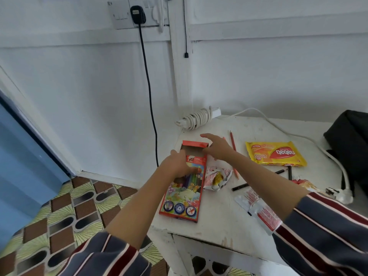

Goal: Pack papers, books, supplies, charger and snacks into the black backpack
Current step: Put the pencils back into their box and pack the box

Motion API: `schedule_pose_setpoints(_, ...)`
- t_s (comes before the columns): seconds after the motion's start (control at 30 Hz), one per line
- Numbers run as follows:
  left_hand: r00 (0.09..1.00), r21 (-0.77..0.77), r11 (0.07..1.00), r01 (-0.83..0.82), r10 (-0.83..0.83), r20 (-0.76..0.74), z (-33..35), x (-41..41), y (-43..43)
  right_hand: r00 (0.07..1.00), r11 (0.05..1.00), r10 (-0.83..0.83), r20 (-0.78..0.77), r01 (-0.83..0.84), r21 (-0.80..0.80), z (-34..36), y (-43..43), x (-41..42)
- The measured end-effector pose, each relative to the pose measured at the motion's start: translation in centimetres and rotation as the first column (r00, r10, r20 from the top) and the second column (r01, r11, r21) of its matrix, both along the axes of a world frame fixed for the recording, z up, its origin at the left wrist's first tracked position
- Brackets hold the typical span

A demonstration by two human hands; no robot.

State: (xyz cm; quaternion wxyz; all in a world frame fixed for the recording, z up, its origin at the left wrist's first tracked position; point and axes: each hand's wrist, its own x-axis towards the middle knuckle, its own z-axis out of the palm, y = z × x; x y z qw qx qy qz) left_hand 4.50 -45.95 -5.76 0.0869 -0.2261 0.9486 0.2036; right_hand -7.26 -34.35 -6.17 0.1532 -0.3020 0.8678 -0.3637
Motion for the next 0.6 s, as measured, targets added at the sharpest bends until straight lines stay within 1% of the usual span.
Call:
schedule_pose_setpoints(0.1, 0.999, -0.071, 0.997, 0.038, -0.035, 0.041, -0.4, -0.1, -0.2, 0.996, 0.998, 0.043, -0.078, -0.039, 0.058, 0.2, 0.4, 0.1)
schedule_pose_setpoints(0.17, 0.993, -0.136, 0.985, 0.104, -0.096, 0.065, -0.1, -0.3, -0.3, 0.987, 0.992, 0.074, -0.145, -0.058, 0.111, 0.2, 0.8, 0.2)
schedule_pose_setpoints(0.23, 0.987, -0.214, 0.964, 0.155, -0.141, 0.079, 0.4, -0.6, -0.5, 0.983, 0.990, 0.083, -0.166, -0.062, 0.129, 0.0, 1.0, 0.3)
schedule_pose_setpoints(0.27, 0.989, -0.239, 0.960, 0.147, -0.136, 0.064, 0.6, -0.8, -0.6, 0.984, 0.991, 0.076, -0.163, -0.056, 0.121, -0.1, 1.1, 0.3)
schedule_pose_setpoints(0.33, 0.997, -0.254, 0.965, 0.070, -0.077, -0.016, 1.0, -1.1, -0.8, 0.986, 0.995, 0.055, -0.155, -0.041, 0.092, -0.1, 1.3, 0.2)
schedule_pose_setpoints(0.4, 0.988, -0.206, 0.978, -0.001, -0.031, -0.153, 0.7, -1.4, -1.3, 0.988, 0.998, 0.030, -0.149, -0.022, 0.055, 0.0, 1.3, -0.1)
schedule_pose_setpoints(0.47, 0.962, -0.094, 0.995, 0.015, -0.040, -0.271, 0.0, -2.0, -2.0, 0.989, 1.000, -0.030, -0.147, 0.030, -0.002, 0.0, 1.2, -0.4)
schedule_pose_setpoints(0.6, 0.932, 0.086, 0.991, 0.104, -0.067, -0.357, -1.6, -3.2, -3.4, 0.968, 0.990, -0.135, -0.209, 0.122, -0.075, -0.1, 0.7, -0.9)
